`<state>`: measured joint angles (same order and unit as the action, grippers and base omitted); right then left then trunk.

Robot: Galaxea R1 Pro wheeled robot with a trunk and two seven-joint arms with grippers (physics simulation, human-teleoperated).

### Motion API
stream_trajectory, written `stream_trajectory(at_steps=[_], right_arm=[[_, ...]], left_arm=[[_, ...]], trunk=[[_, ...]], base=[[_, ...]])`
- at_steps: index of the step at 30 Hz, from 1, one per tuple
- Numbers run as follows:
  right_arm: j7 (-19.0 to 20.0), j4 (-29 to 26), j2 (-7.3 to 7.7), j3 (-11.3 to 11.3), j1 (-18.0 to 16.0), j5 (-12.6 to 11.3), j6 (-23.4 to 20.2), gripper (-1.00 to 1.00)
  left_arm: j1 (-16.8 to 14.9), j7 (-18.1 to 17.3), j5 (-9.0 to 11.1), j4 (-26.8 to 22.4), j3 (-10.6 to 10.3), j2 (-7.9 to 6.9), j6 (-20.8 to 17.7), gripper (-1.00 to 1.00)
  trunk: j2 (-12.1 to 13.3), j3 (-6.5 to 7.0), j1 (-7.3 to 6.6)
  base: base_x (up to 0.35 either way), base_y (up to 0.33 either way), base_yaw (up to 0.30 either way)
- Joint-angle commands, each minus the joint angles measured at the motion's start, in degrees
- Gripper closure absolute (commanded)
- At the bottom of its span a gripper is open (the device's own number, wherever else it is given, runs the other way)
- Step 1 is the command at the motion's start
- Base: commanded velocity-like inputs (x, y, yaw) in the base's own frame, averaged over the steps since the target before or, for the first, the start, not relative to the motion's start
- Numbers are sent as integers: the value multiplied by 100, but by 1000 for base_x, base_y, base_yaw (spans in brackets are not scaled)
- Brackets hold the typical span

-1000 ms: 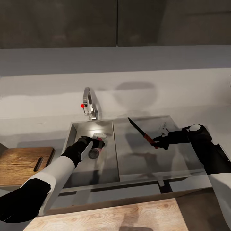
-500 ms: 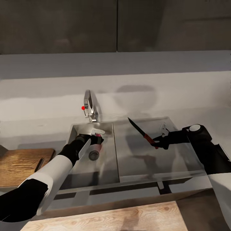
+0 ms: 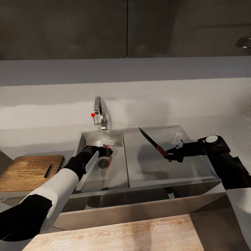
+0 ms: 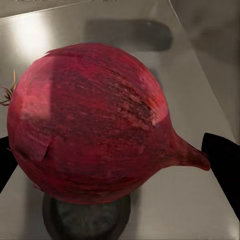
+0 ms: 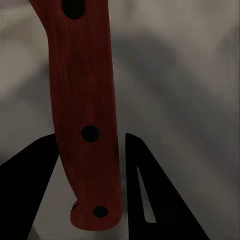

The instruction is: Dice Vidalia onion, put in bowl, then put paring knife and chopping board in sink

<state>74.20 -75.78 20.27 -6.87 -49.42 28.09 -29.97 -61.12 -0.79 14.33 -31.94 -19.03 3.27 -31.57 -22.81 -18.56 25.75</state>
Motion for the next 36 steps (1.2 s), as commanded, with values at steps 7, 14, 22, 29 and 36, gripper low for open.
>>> stream_trajectory(at_steps=[7, 14, 22, 29, 36], right_arm=[[24, -7, 3, -8, -6, 21, -53, 100], [24, -7, 3, -8, -6, 21, -53, 100], [24, -7, 3, -8, -6, 21, -53, 100], [24, -7, 3, -8, -6, 21, -53, 100], [24, -7, 3, -8, -6, 21, -53, 100]], left_arm=[[-5, 0, 17, -5, -13, -9, -25, 100], [-5, -9, 17, -5, -14, -13, -28, 100], [1, 14, 31, -31, -53, -223, 1370, 100], [27, 13, 34, -40, -57, -239, 1645, 100], [66, 1, 34, 13, -57, -247, 2167, 100]], trunk=[[-11, -3, 3], [-11, 51, 3], [-11, 119, 3], [-11, 155, 3], [-11, 185, 3]], base=[[-218, 37, 0], [-67, 16, 0], [-2, 0, 0], [0, 0, 0], [0, 0, 0]])
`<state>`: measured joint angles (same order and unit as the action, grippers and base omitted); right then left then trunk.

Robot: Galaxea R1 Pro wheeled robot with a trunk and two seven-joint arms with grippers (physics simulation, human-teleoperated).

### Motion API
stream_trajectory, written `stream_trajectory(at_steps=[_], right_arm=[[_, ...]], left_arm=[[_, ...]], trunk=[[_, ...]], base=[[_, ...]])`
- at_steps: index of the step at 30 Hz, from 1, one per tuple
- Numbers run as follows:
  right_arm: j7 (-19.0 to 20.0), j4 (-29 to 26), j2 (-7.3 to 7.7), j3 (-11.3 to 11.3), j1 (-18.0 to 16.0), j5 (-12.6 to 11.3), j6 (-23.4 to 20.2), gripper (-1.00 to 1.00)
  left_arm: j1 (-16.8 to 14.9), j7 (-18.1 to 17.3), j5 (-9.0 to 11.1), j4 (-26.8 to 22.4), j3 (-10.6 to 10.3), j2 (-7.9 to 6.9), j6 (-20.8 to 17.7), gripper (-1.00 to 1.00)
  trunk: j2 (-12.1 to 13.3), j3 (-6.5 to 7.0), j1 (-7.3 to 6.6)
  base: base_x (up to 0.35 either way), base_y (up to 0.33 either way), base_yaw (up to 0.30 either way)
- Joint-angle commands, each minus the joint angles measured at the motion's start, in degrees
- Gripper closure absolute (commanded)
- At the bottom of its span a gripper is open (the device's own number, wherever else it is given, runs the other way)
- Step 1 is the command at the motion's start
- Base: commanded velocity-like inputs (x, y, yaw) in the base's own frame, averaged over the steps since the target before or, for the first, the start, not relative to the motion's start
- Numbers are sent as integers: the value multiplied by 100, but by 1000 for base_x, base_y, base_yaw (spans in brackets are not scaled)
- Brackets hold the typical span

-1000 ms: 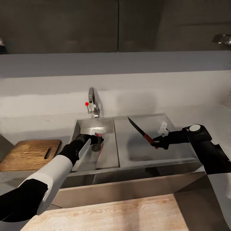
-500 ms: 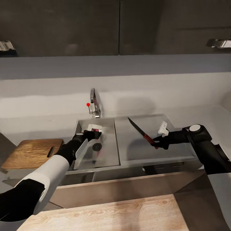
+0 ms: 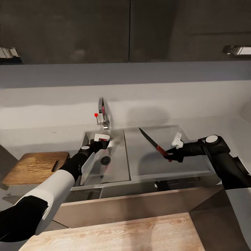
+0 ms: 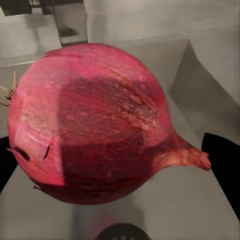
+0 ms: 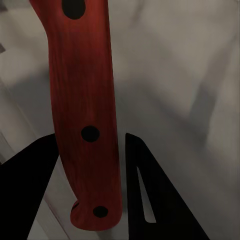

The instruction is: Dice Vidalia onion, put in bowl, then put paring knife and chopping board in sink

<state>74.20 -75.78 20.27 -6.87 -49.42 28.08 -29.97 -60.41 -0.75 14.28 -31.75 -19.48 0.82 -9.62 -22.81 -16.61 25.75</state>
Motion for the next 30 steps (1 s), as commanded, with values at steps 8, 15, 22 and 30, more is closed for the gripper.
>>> stream_trajectory(at_steps=[8, 15, 22, 30], right_arm=[[24, -7, 3, -7, -6, 22, -52, 100], [24, -7, 3, -7, -6, 22, -52, 100], [24, -7, 3, -7, -6, 22, -52, 100], [24, -7, 3, -7, -6, 22, -52, 100]], left_arm=[[80, -304, 39, 0, -12, -12, 10, 100], [140, -350, 41, 2, -12, -58, 16, 100], [485, -359, 40, -6, -12, -96, 448, 100], [815, -372, 42, -86, -12, -200, 1011, 100]], trunk=[[-11, 15, 4], [-11, 42, 4], [-11, 74, 4], [-11, 111, 4]], base=[[0, 0, 0], [0, 0, 0], [0, 0, 0], [0, 0, 0]])
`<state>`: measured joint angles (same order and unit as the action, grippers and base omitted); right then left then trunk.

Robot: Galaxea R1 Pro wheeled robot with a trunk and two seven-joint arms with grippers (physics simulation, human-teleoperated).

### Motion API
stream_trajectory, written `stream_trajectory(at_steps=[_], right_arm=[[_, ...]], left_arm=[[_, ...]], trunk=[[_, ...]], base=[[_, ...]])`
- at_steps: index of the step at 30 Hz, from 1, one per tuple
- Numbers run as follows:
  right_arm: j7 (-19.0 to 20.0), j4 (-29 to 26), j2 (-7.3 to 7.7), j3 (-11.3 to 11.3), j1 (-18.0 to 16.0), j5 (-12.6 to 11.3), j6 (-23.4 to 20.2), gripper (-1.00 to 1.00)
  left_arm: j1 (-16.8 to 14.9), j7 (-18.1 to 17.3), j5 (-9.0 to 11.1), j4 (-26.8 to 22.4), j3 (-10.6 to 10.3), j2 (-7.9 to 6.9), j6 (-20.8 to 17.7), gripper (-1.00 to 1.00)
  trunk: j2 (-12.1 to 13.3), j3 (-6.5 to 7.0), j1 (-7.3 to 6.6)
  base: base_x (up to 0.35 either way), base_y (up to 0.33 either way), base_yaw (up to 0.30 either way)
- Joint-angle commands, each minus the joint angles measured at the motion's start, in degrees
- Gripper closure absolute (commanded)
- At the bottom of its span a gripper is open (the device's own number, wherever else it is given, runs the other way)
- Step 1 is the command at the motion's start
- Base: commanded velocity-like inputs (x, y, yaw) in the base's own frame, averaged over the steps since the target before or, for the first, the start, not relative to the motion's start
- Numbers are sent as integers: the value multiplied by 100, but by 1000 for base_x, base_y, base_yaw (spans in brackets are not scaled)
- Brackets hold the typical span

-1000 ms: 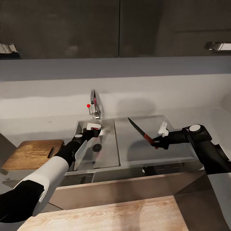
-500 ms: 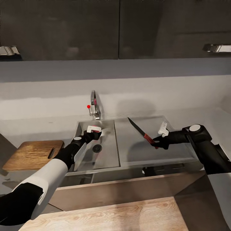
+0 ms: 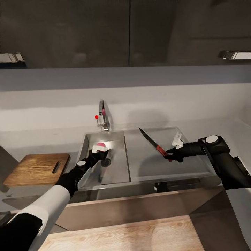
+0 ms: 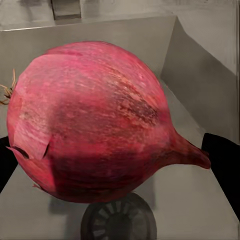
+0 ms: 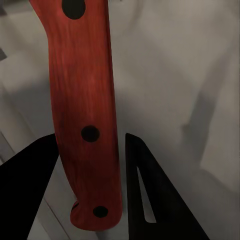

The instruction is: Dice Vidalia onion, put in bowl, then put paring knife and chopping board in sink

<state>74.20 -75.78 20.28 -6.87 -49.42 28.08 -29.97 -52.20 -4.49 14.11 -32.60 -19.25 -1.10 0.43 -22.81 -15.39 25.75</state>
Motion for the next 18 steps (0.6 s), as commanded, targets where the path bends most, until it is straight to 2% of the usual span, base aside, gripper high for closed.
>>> stream_trajectory(at_steps=[1, 13, 15, 18], right_arm=[[24, -7, 3, -7, -5, 22, -53, 100], [24, -7, 3, -7, -5, 22, -53, 100], [24, -7, 3, -7, -4, 22, -53, 100], [24, -7, 3, -7, -6, 22, -53, 100]], left_arm=[[9, -24, 62, -38, -35, -10, 33, 100], [95, -138, 65, -953, -35, -127, -24, 100], [152, -139, 65, -1091, -35, -154, -64, 100], [447, -139, 66, -1627, -35, -264, -313, 100]], trunk=[[-11, -5, 4], [-11, 100, 4], [-11, 119, 4], [-11, 146, 4]], base=[[0, 0, 0], [0, 0, 0], [0, 0, 0], [0, 0, 0]])
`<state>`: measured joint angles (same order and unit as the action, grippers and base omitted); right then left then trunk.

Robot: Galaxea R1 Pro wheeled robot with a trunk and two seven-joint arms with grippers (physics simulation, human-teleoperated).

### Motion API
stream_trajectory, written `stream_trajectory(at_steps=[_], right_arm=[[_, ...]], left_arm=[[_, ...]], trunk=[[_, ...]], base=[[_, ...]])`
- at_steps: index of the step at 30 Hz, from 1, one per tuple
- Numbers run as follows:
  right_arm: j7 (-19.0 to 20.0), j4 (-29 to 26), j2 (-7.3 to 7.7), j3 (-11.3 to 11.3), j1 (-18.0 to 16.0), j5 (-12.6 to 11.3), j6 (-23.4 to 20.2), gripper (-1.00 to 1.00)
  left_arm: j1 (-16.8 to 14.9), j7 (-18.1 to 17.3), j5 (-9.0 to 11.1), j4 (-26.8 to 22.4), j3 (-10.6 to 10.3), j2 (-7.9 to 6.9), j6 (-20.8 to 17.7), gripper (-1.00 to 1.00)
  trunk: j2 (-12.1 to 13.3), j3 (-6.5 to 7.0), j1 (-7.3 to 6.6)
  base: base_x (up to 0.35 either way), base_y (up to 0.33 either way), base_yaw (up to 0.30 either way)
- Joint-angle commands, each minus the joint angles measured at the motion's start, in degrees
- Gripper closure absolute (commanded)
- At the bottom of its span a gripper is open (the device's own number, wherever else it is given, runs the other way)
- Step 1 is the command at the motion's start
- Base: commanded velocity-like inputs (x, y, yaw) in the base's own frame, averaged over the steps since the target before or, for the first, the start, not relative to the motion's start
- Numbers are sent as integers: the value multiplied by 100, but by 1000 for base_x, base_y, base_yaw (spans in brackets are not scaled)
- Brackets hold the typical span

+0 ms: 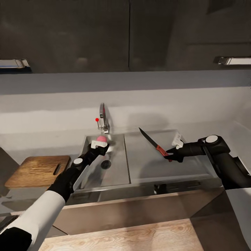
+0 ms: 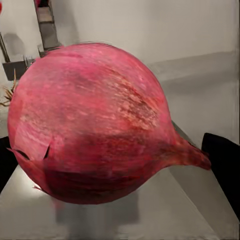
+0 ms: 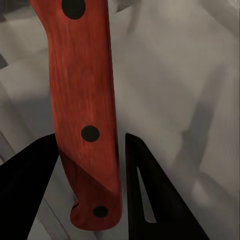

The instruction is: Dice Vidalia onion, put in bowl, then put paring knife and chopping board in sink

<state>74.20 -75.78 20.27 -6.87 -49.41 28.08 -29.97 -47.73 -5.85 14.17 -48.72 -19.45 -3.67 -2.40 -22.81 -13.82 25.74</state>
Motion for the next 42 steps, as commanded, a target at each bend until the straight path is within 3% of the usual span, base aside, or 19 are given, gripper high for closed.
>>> stream_trajectory(at_steps=[1, 7, 9, 10, 11, 13, 14, 16, 18, 20, 21, 23, 25, 29, 33, 36, 42], right_arm=[[24, -7, 3, -7, -7, 22, -53, 100], [24, -7, 3, -7, -6, 22, -53, 100], [24, -7, 3, -7, -7, 22, -53, 100], [24, -7, 3, -7, -7, 22, -53, 100], [24, -7, 3, -7, -6, 22, -53, 100], [24, -7, 3, -7, -7, 22, -53, 100], [24, -7, 3, -7, -7, 22, -53, 100], [24, -7, 3, -7, -6, 22, -53, 100], [24, -7, 3, -7, -6, 22, -53, 100], [24, -7, 3, -7, -7, 22, -53, 100], [24, -7, 3, -7, -7, 22, -53, 100], [24, -7, 3, -7, -6, 22, -53, 100], [24, -7, 3, -7, -4, 22, -53, 100], [24, -7, 3, -7, -5, 22, -53, 100], [24, -7, 3, -7, -6, 22, -53, 100], [24, -7, 3, -7, -7, 22, -53, 100], [22, -7, 3, -7, -4, 22, -53, 100]], left_arm=[[207, -4, 59, -404, -15, -109, -316, 100], [933, -6, 65, -1931, -15, -594, -1480, 100], [1089, -17, 70, -2173, -15, -724, -1582, 100], [1260, -121, 90, -2502, -13, -901, -1629, 100], [1303, -180, 103, -2593, -12, -957, -1638, 100], [1450, -554, 235, -2971, -8, -1207, -1769, 100], [1527, -959, 507, -3225, 6, -1438, -2086, 100], [1560, -1206, 848, -3372, 32, -1667, -2367, 100], [1569, -1293, 1091, -3448, 44, -1858, -2467, 100], [1577, -1348, 1406, -3508, 46, -2140, -2529, 100], [1578, -1357, 1483, -3526, 46, -2199, -2540, 100], [1581, -1434, 1879, -3619, 47, -2446, -2571, 100], [1582, -1600, 2156, -3676, 47, -2585, -2585, 100], [1582, -1898, 2289, -3696, 47, -2672, -2597, 100], [1582, -1950, 2307, -3692, 54, -2704, -2661, 100], [1582, -1962, 2309, -3696, 54, -2727, -2971, 100], [1582, -1964, 2309, -3700, 47, -2722, -3042, 100]], trunk=[[-11, -2, 4], [-11, 51, 4], [-11, 68, 4], [-11, 76, 4], [-11, 84, 4], [-11, 100, 4], [-11, 108, 4], [-11, 124, 4], [-11, 138, 4], [-11, 153, 4], [-11, 160, 4], [-11, 174, 4], [-11, 184, 4], [-11, 190, 4], [-11, 191, 4], [-11, 189, 4], [-11, 179, 4]], base=[[0, 0, 0], [0, 0, 0], [0, 0, 0], [0, 0, 0], [0, 0, 0], [0, 0, 0], [0, 0, 0], [0, 0, 0], [0, 0, 0], [0, 0, 0], [0, 0, 0], [0, 3, 0], [0, 92, 0], [0, 255, 0], [0, 313, 0], [0, 208, 77], [0, 36, 133]])
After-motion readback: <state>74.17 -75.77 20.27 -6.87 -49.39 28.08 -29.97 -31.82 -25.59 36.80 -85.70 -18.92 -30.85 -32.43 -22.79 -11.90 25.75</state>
